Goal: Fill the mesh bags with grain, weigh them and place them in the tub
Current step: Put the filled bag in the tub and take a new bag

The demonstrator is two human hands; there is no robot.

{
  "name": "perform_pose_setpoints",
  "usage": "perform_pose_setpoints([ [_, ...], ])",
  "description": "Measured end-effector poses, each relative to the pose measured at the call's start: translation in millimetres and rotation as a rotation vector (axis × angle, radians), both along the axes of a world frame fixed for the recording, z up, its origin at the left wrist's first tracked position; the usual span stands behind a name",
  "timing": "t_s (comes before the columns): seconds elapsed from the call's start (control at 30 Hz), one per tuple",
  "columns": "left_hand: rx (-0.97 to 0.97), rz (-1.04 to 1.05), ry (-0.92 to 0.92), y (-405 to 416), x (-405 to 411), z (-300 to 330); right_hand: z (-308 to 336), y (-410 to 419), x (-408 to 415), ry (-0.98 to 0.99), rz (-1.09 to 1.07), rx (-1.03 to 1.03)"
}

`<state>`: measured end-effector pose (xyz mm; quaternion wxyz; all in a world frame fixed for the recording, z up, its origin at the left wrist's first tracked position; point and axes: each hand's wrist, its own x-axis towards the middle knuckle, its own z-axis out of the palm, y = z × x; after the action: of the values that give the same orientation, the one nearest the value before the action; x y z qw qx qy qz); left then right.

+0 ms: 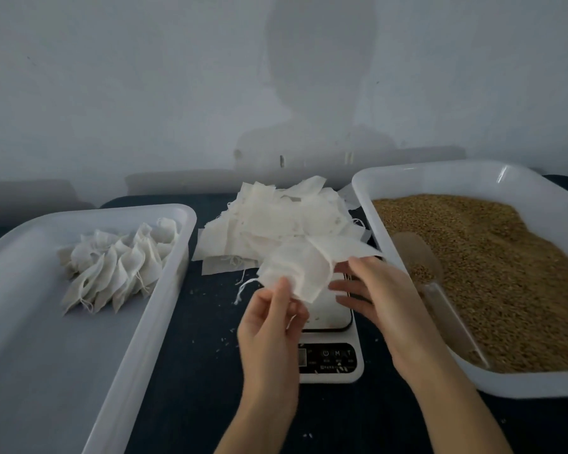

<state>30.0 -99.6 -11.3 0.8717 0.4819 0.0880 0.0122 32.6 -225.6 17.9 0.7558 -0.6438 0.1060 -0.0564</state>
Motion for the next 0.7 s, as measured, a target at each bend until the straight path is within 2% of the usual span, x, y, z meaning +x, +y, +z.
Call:
perform_pose_setpoints([
  [0.1,0.077,0.079,-0.042,9.9,-0.4,-6.9,-10.4,2.1,-8.4,-0.063,-0.049,-0.282],
  [0.23,0.188,0.104,-0.097,15.9,3.1,-15.0,-19.1,10.7,-8.3,-0.140,-0.026,-0.244],
  [0.3,0.192,0.123,-0.086,22.1,6.0,-19.2,-27.9,10.7,-4.0,-0.146,-0.018,-0.321],
  [0.4,0.126,0.159,-0.038,35.7,8.8,-23.3,-37.6,-1.1,9.0,-0.148,-0.070,-0.703],
  [0.47,0.095,0.187,-0.017,42.8,8.2,-24.7,-40.5,-7.1,25.3,-0.055,0.017,-1.021],
  [0.57,0.069,0.224,-0.004,47.0,6.4,-26.3,-44.1,-1.2,53.0,0.273,0.203,-1.270],
  [0.63,0.056,0.235,0.003,48.1,6.4,-27.3,-45.3,4.9,68.7,0.331,0.162,-1.338],
  [0.7,0.048,0.237,0.001,49.0,7.4,-28.4,-44.5,7.3,87.7,0.254,0.010,-1.369],
])
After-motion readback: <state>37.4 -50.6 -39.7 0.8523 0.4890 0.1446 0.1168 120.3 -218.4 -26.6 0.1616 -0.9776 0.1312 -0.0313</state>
